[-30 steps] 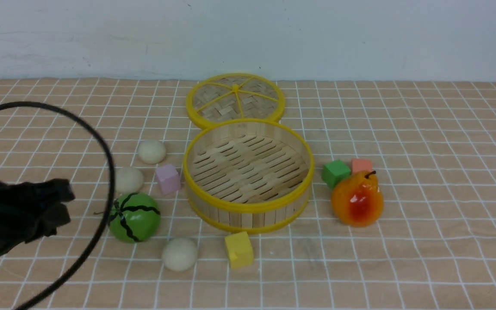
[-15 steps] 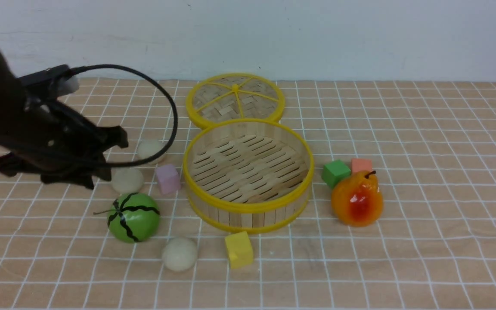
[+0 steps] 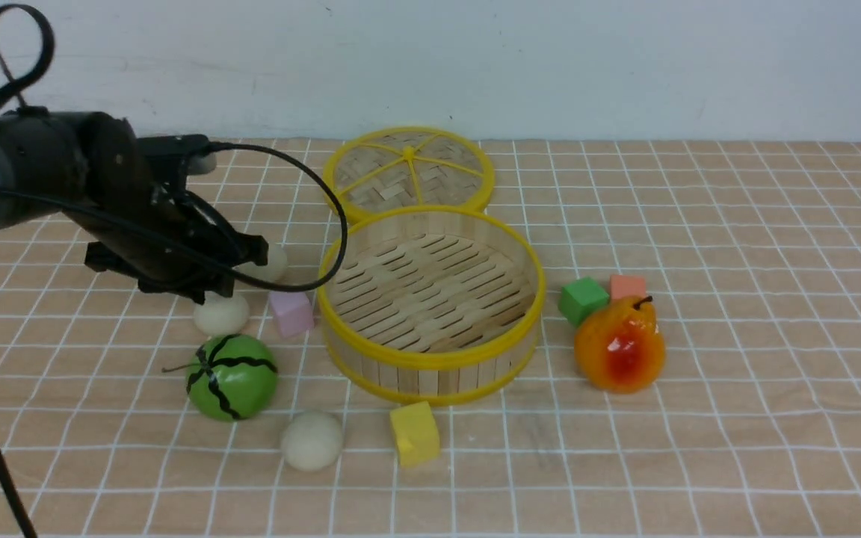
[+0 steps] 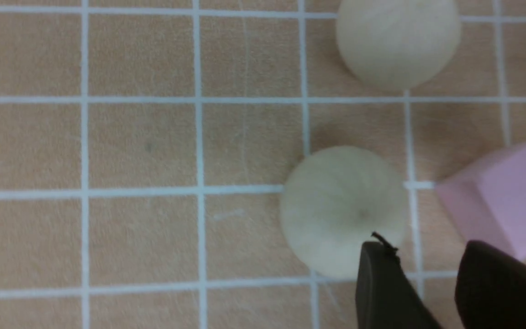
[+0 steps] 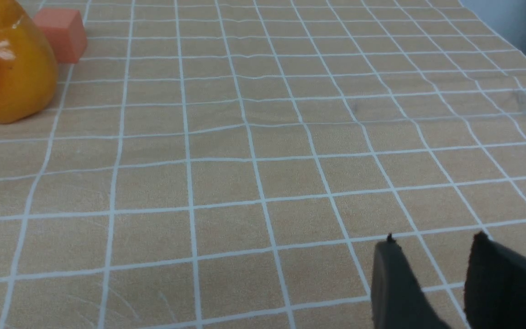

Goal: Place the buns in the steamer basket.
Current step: Use the left arm to grab a steamed stuffed bun, then use the left arm to put the steamed stuffed bun into the steamer

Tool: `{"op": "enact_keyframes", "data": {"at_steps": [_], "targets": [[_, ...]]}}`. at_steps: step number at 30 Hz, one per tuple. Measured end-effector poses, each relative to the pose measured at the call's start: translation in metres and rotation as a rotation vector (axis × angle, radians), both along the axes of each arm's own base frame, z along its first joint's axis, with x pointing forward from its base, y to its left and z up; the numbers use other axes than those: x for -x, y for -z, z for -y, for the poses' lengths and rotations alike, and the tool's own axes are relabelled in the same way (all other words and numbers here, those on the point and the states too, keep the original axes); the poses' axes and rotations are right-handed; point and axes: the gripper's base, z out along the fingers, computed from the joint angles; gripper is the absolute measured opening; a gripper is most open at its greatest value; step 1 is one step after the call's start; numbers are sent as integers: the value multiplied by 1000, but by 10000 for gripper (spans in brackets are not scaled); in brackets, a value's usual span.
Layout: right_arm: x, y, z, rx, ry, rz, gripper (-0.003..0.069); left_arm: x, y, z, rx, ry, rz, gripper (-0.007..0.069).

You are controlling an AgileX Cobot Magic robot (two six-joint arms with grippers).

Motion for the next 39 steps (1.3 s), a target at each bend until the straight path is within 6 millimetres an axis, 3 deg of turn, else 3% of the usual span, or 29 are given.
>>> {"op": "enact_keyframes", "data": {"at_steps": [21, 25, 27, 30, 35, 37, 38, 39], "targets": [[0, 0, 0, 0, 0, 0, 241, -19, 39, 0, -48, 23, -9, 230], [0, 0, 0, 0, 0, 0, 241, -20, 40, 0, -47, 23, -7, 142], [0, 0, 0, 0, 0, 0, 241, -20, 39, 0, -47, 23, -6, 37], [0, 0, 0, 0, 0, 0, 241, -19, 39, 0, -49, 23, -18, -10], [0, 0, 0, 0, 0, 0, 241, -13, 28, -1, -52, 24, -45, -10], [0, 0, 0, 0, 0, 0, 241, -7, 13, -1, -53, 28, -48, -10], [0, 0, 0, 0, 0, 0, 241, 2, -5, -2, -50, 40, -44, -10], [0, 0, 0, 0, 0, 0, 241, 2, -7, -2, -47, 39, -39, -10]]}}
